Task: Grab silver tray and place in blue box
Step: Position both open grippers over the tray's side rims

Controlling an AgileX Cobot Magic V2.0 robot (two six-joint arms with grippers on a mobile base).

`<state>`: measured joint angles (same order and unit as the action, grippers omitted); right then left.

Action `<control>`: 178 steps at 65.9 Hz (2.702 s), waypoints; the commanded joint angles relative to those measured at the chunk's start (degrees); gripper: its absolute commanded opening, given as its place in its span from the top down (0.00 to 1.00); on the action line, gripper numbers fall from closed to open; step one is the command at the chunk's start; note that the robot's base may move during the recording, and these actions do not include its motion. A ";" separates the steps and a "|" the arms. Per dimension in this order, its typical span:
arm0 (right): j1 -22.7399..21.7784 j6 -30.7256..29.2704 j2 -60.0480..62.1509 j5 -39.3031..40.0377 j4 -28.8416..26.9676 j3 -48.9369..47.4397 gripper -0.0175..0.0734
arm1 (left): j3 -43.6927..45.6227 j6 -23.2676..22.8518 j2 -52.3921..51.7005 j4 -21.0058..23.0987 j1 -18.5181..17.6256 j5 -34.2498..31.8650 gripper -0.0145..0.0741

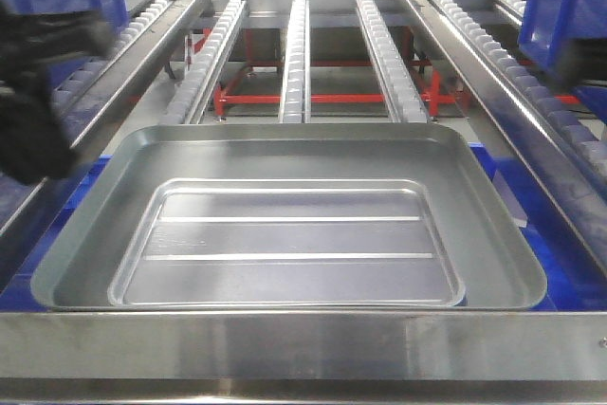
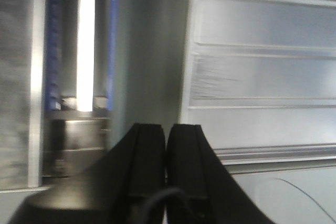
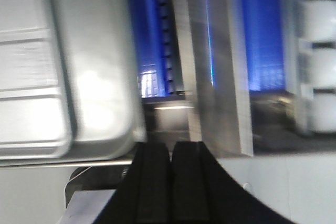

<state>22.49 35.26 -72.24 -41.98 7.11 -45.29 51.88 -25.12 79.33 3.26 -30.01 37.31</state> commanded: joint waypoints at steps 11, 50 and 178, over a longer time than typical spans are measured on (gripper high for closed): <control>5.72 2.91 -9.46 4.19 -0.02 -9.10 0.73 | 4.75 -1.22 5.28 3.52 -0.90 -1.37 0.84; 5.81 2.91 -17.15 6.22 -0.14 -13.37 0.73 | 6.64 -10.54 8.67 -8.46 -4.81 -2.58 0.84; 5.81 2.86 -18.04 9.98 -0.15 -13.37 0.28 | 10.91 -10.54 16.65 -9.98 -4.81 1.24 0.44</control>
<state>28.18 38.19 -92.32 -34.74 6.43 -56.78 60.98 -35.13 97.73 -6.24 -34.31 38.88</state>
